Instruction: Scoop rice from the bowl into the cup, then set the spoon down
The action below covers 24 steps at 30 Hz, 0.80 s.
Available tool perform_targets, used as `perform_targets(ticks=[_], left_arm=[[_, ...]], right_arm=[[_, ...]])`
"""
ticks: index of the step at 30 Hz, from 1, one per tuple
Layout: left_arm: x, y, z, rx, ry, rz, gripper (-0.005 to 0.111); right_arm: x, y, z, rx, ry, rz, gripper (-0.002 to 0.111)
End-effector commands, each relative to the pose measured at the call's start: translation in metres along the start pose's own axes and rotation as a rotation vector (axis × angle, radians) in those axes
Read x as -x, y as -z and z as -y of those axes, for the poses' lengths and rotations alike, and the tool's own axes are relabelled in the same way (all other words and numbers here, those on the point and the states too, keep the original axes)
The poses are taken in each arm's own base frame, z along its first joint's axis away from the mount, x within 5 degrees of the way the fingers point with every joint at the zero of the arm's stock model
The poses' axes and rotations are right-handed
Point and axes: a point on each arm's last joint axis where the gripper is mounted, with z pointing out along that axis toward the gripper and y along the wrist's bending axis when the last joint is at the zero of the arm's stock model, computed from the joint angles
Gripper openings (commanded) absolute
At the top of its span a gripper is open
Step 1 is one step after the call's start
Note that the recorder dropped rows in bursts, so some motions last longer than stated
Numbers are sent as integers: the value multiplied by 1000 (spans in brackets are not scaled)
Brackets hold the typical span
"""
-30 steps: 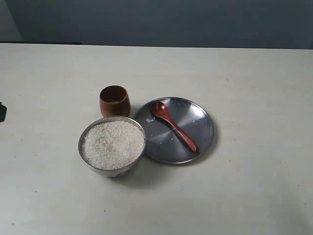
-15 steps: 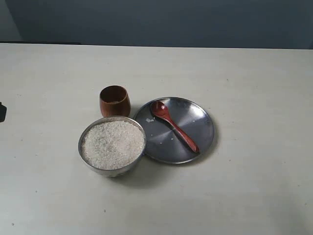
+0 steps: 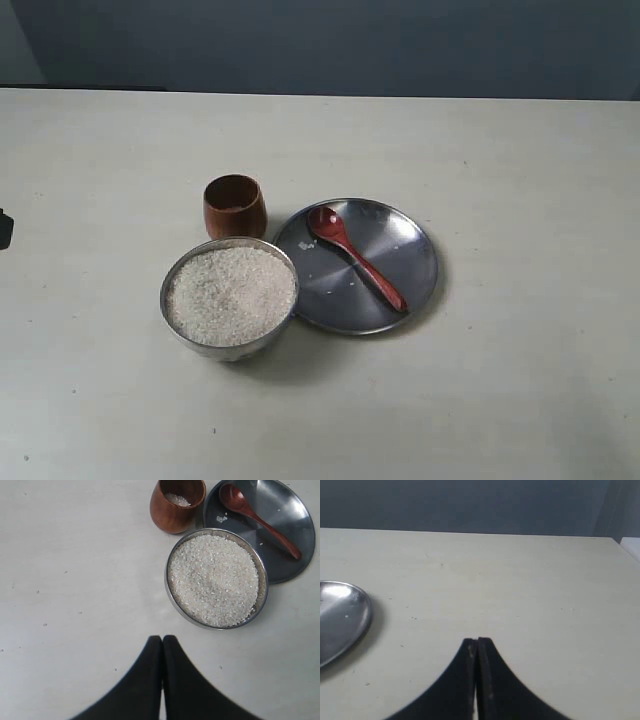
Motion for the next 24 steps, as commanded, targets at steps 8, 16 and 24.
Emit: perform_targets(ticks=[8,16,24], left_arm=[[0,0,-1,4,1,4,0],[0,0,-1,4,1,4,0],[-7,20,4,0,-20,91,0]], right_arm=[[1,0,0,-5,2,19,0],[1,0,0,-5,2,19,0],[1,0,0,-5,2,19,0]])
